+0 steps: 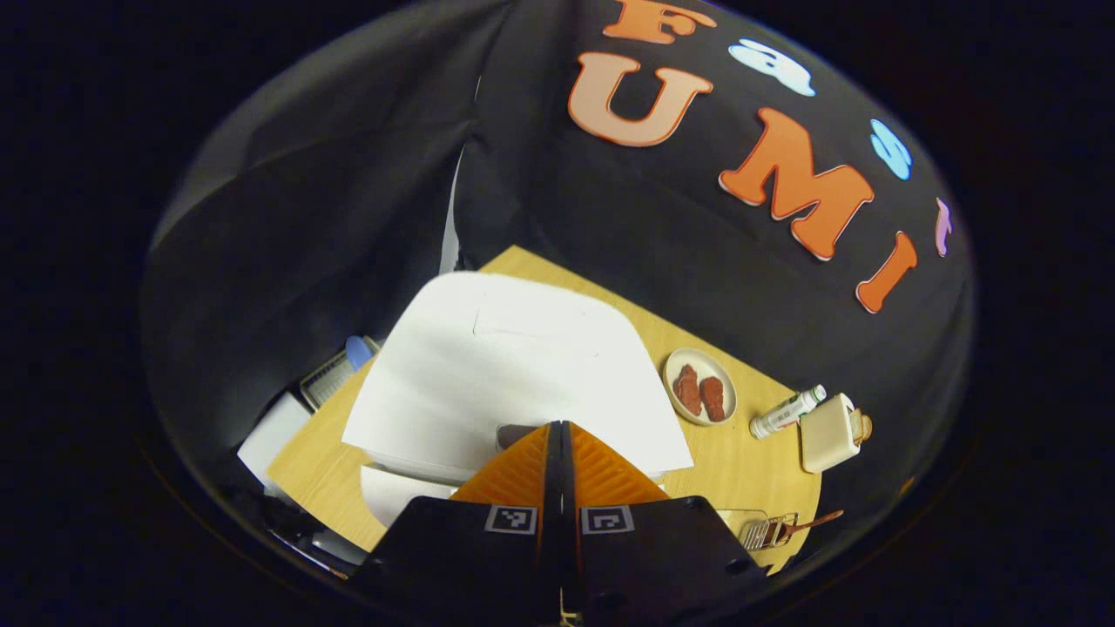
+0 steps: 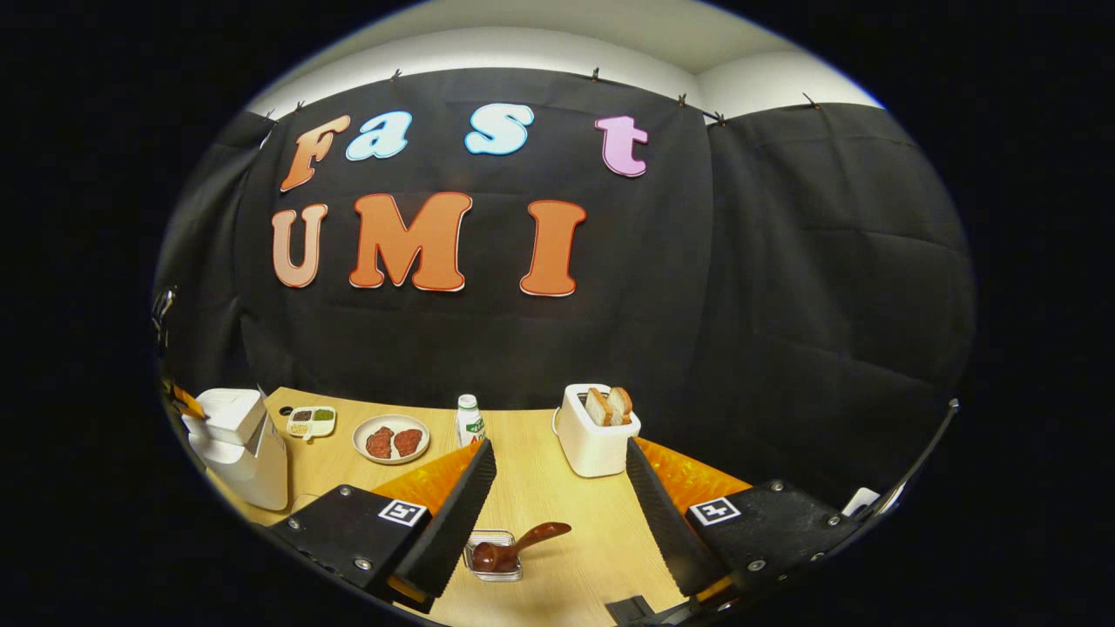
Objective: Close the left gripper, press the button to open the rice cooker; take a wooden spoon from the chopstick holder with the right hand, scoop a spoonful of rice and pour it into the rice cooker, then put the wooden spoon back into the chopstick holder.
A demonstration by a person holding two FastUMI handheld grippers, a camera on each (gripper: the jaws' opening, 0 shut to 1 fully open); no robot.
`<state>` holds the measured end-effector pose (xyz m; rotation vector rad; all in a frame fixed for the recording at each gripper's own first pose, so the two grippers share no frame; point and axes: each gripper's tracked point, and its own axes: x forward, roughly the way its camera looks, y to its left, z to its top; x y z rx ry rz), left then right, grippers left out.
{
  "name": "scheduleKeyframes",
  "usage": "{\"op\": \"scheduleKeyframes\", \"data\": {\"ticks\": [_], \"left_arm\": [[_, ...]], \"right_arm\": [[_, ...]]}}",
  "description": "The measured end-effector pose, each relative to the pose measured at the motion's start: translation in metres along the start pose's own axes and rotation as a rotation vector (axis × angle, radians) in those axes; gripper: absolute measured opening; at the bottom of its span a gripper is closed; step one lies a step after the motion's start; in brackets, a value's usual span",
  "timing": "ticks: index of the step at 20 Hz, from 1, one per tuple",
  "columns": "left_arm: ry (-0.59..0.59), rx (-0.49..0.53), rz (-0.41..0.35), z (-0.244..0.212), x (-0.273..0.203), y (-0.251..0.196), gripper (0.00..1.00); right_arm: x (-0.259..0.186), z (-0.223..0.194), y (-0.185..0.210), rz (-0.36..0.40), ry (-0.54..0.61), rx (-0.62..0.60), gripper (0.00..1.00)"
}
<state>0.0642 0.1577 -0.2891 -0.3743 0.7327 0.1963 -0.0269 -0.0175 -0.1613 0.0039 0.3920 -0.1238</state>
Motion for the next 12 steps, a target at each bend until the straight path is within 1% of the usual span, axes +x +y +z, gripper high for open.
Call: {"op": "scheduleKeyframes", "data": {"ticks": [1, 2, 3, 4, 7, 12], "left_arm": [[-0.070, 0.025, 0.008, 0.016, -0.011, -0.001, 0.06], [-0.135, 0.052, 0.016, 0.034, -0.020, -0.003, 0.05], [-0.174, 0.073, 0.034, 0.046, -0.028, -0.002, 0.05], [-0.193, 0.083, 0.047, 0.050, -0.033, -0.003, 0.05], [-0.247, 0.092, 0.049, 0.055, -0.049, -0.007, 0.05], [-0.407, 0.169, 0.057, 0.069, -0.090, -0.021, 0.04]], "right_arm": [[0.001, -0.003, 0.001, 0.009, 0.010, 0.006, 0.94], [0.004, -0.006, 0.003, 0.018, 0.016, 0.012, 0.94], [0.006, -0.009, 0.003, 0.025, 0.024, 0.017, 0.94], [0.008, -0.012, 0.004, 0.030, 0.033, 0.023, 0.94], [0.015, -0.024, 0.005, 0.046, 0.063, 0.045, 0.94], [0.024, -0.055, 0.009, 0.072, 0.144, 0.083, 0.94]]}}
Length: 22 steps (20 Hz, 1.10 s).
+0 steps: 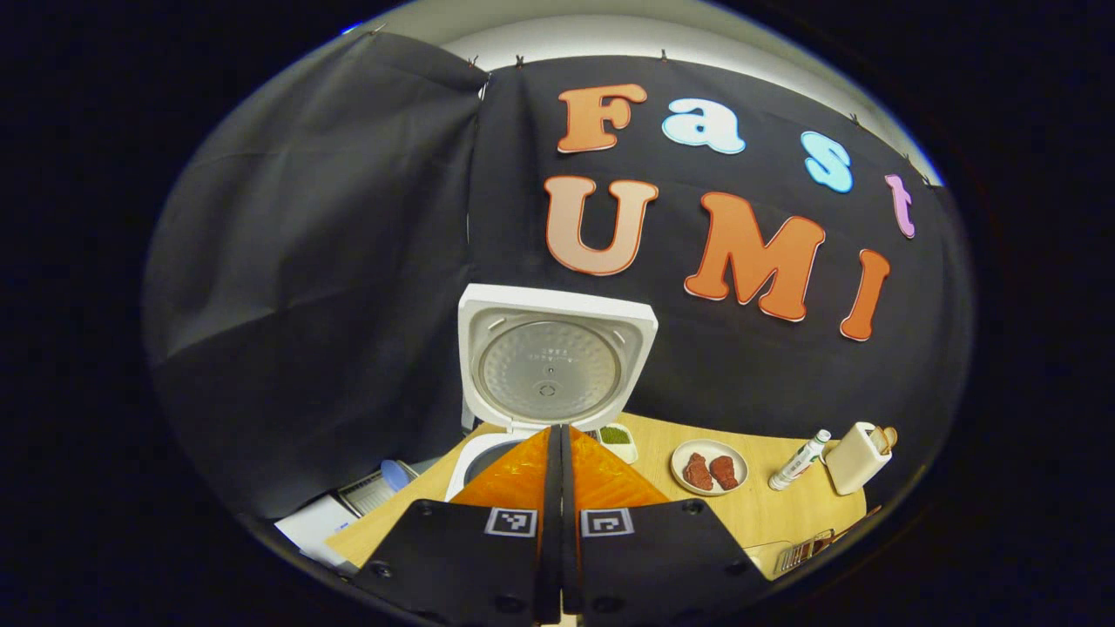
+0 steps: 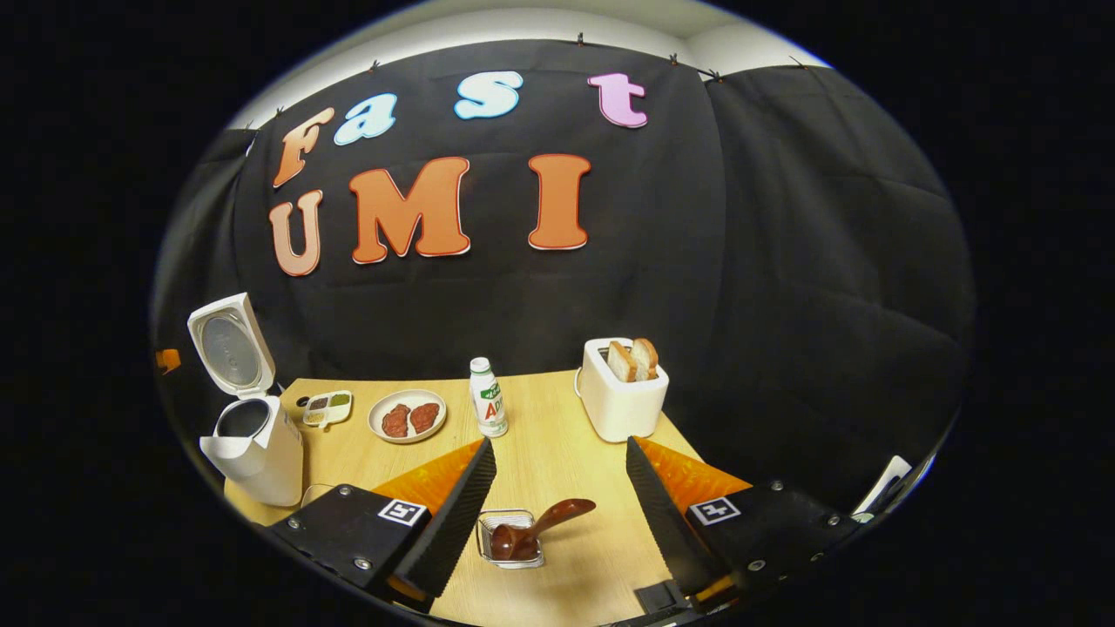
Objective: Close the left gripper, press the button to open the rice cooker; take a wooden spoon from the chopstick holder with the right hand, scoop a spoonful of rice and pour it into the rice cooker, then put the wooden spoon back into the chopstick holder.
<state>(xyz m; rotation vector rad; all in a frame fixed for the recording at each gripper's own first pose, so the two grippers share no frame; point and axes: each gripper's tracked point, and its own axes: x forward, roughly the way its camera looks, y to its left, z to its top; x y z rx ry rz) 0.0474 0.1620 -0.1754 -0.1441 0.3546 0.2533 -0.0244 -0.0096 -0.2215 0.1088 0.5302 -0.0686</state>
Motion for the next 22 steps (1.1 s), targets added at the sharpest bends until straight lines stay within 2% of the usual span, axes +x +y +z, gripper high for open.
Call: {"op": "scheduleKeyframes", "data": {"ticks": [9, 11, 12, 16, 18, 22], "left_arm": [[-0.225, 0.166, 0.057, 0.041, -0.058, -0.019, 0.06], [-0.251, 0.184, 0.056, 0.043, -0.069, -0.024, 0.14], [-0.254, 0.182, 0.058, 0.043, -0.072, -0.025, 0.29], [-0.240, 0.155, 0.072, 0.035, -0.086, -0.024, 0.65], [-0.239, 0.154, 0.083, 0.032, -0.093, -0.022, 0.74], [-0.229, 0.148, 0.092, 0.027, -0.103, -0.023, 0.76]], "right_arm": [[0.031, -0.055, 0.008, 0.072, 0.141, 0.078, 0.94], [0.039, -0.068, 0.008, 0.077, 0.176, 0.094, 0.94], [0.043, -0.073, 0.008, 0.080, 0.188, 0.098, 0.94], [0.058, -0.091, 0.002, 0.062, 0.216, 0.097, 0.92], [0.066, -0.100, -0.002, 0.055, 0.230, 0.104, 0.92], [0.072, -0.122, 0.005, 0.089, 0.265, 0.134, 0.90]]}}
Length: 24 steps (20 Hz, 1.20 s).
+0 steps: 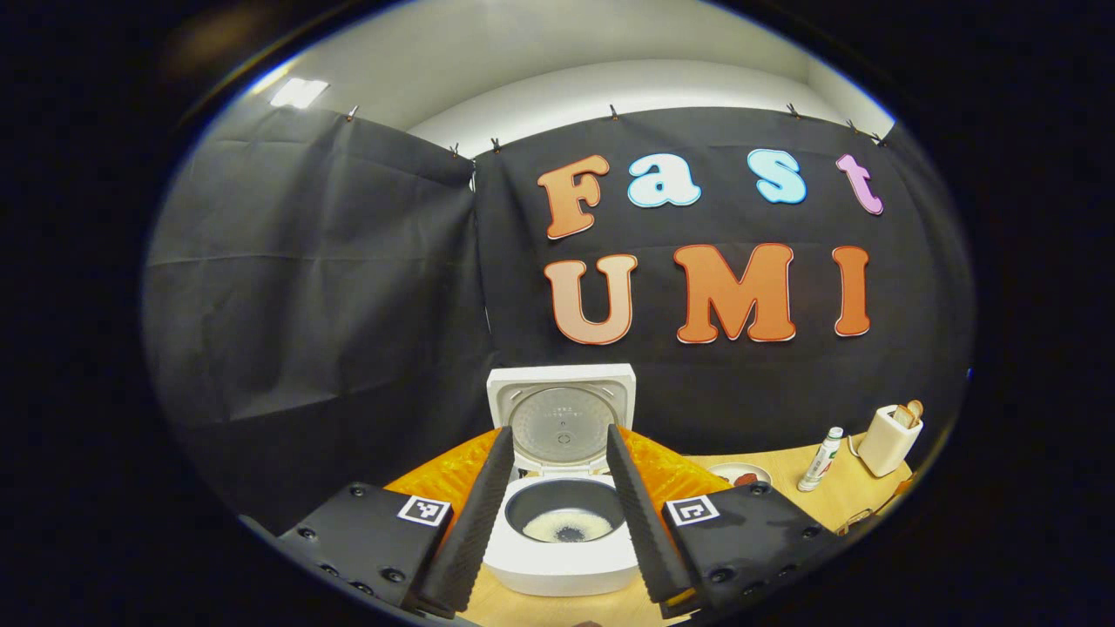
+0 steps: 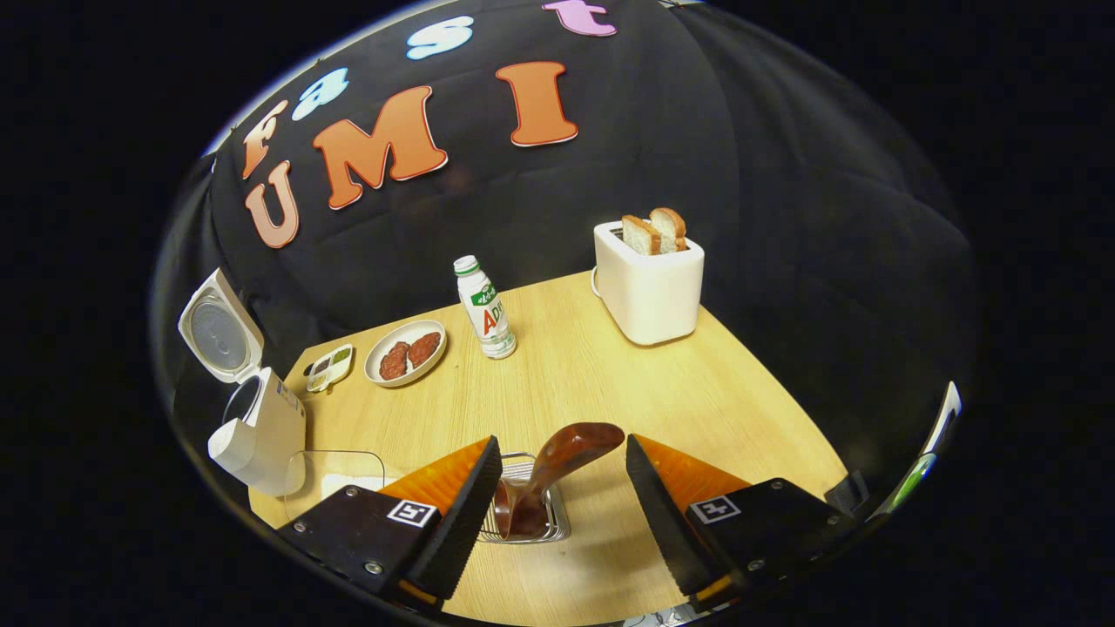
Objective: Close the left gripper, press the button to open the rice cooker; take a wooden spoon from the chopstick holder with the right hand, scoop a spoonful of rice and pour it into the rice cooker, then put the wooden spoon back into the chopstick holder.
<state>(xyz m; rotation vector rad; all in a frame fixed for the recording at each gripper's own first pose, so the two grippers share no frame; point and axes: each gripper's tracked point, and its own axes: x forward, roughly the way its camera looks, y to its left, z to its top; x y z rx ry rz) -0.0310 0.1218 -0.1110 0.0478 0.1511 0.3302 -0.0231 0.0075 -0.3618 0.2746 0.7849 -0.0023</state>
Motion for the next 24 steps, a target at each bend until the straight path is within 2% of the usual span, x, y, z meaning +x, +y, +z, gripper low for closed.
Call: {"op": "scheduleKeyframes", "data": {"ticks": [3, 5, 8, 10, 11, 12, 13, 16, 21, 24], "left_arm": [[-0.001, -0.004, -0.010, 0.002, -0.008, -0.006, 0.76], [-0.003, 0.017, -0.019, 0.003, -0.012, -0.012, 0.75], [0.008, 0.039, -0.035, 0.002, -0.016, -0.018, 0.75], [0.015, 0.038, -0.044, 0.003, -0.016, -0.021, 0.76], [0.016, 0.035, -0.044, 0.002, -0.015, -0.020, 0.76], [0.019, 0.034, -0.049, 0.002, -0.015, -0.021, 0.76], [0.020, 0.034, -0.049, 0.003, -0.014, -0.022, 0.76], [0.021, 0.040, -0.055, 0.001, -0.014, -0.023, 0.76], [0.029, 0.035, -0.069, -0.003, -0.013, -0.023, 0.76], [0.026, 0.027, -0.075, -0.002, -0.013, -0.022, 0.76]], "right_arm": [[0.004, -0.007, 0.008, 0.039, 0.013, 0.059, 0.87], [0.008, -0.009, 0.016, 0.081, 0.008, 0.105, 0.82], [0.026, -0.011, 0.015, 0.080, -0.006, 0.118, 0.73], [0.030, -0.012, 0.011, 0.073, -0.016, 0.120, 0.65], [0.031, -0.013, 0.010, 0.072, -0.017, 0.119, 0.53], [0.033, -0.013, 0.010, 0.079, -0.015, 0.119, 0.52], [0.035, -0.014, 0.012, 0.081, -0.013, 0.121, 0.45], [0.035, -0.013, 0.014, 0.083, -0.012, 0.139, 0.31], [0.026, -0.015, 0.023, 0.119, -0.029, 0.170, 0.22], [0.026, -0.012, 0.027, 0.111, -0.032, 0.152, 0.16]]}}
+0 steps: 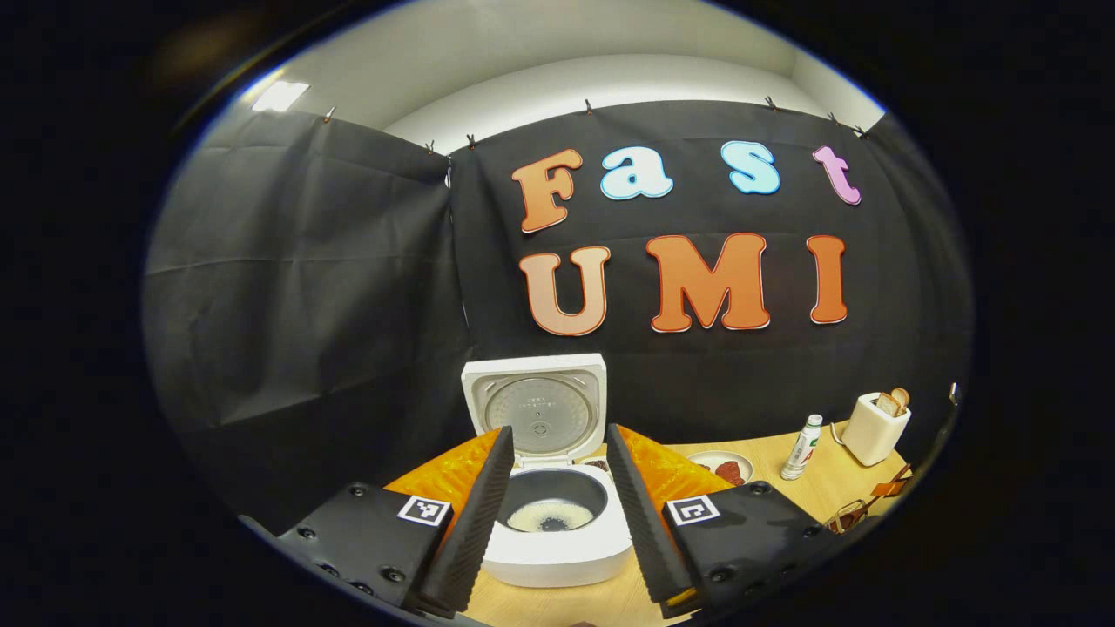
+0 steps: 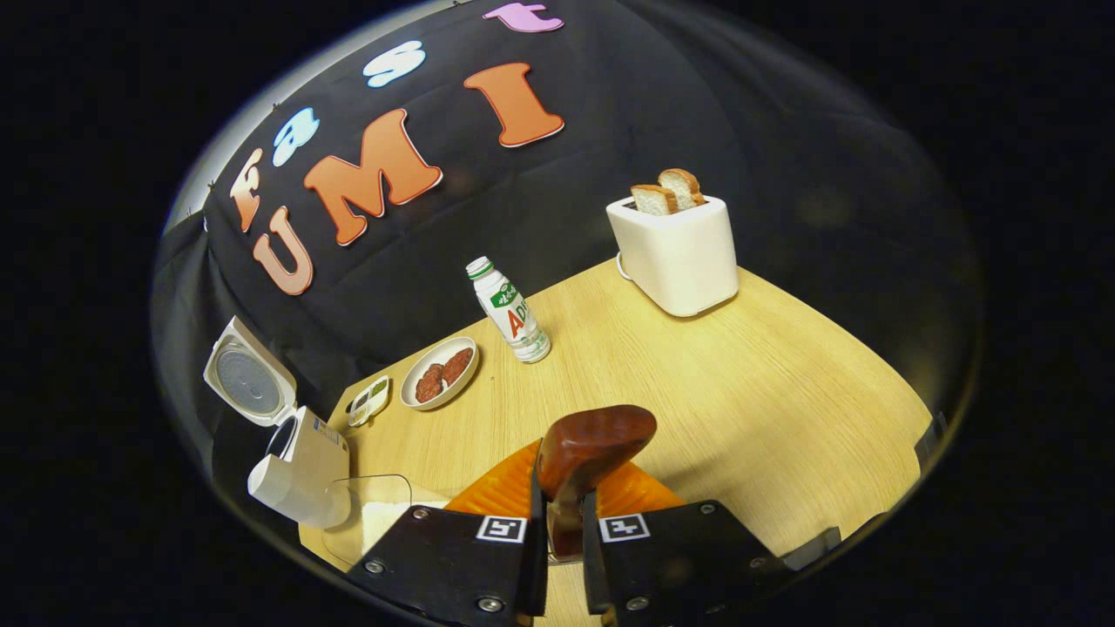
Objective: Close the left gripper, press the button to open the rice cooker; take a wooden spoon from the chopstick holder with the right hand, scoop a spoonful of rice and pour it into the rice cooker, then put the wooden spoon back into the chopstick holder.
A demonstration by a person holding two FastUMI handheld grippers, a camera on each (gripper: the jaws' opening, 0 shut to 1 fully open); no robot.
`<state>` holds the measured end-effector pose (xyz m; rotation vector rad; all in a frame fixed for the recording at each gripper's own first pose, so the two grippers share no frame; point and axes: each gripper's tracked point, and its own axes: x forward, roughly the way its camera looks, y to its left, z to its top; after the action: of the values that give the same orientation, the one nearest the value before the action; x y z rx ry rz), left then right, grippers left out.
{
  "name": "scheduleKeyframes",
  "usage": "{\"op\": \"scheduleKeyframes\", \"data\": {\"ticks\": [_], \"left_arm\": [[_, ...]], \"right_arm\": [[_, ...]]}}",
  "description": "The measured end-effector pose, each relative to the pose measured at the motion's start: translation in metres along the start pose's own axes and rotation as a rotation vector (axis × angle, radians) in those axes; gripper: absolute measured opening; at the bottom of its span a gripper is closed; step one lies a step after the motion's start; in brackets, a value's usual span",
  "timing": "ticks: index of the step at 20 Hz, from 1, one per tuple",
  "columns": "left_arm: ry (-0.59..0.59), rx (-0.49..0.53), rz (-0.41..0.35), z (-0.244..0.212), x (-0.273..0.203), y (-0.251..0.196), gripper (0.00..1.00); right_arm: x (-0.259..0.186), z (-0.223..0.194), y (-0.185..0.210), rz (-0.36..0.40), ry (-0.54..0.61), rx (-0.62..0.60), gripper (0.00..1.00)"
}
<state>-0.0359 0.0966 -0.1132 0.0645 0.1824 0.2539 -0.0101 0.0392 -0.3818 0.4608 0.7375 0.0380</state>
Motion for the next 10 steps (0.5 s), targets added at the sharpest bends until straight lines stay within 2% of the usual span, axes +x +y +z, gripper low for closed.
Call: {"op": "scheduleKeyframes", "data": {"ticks": [5, 8, 9, 10], "left_arm": [[-0.013, 0.018, 0.015, -0.005, 0.001, 0.008, 0.76], [0.010, 0.000, 0.024, -0.016, 0.001, 0.019, 0.76], [0.013, -0.007, 0.030, -0.020, 0.000, 0.023, 0.79], [0.015, -0.013, 0.043, -0.021, 0.001, 0.029, 0.88]], "right_arm": [[-0.024, 0.036, 0.024, -0.005, -0.082, -0.098, 0.14], [-0.044, 0.058, 0.048, 0.017, -0.136, -0.155, 0.14], [-0.052, 0.062, 0.058, 0.036, -0.150, -0.169, 0.14], [-0.058, 0.068, 0.070, 0.052, -0.162, -0.178, 0.14]]}}
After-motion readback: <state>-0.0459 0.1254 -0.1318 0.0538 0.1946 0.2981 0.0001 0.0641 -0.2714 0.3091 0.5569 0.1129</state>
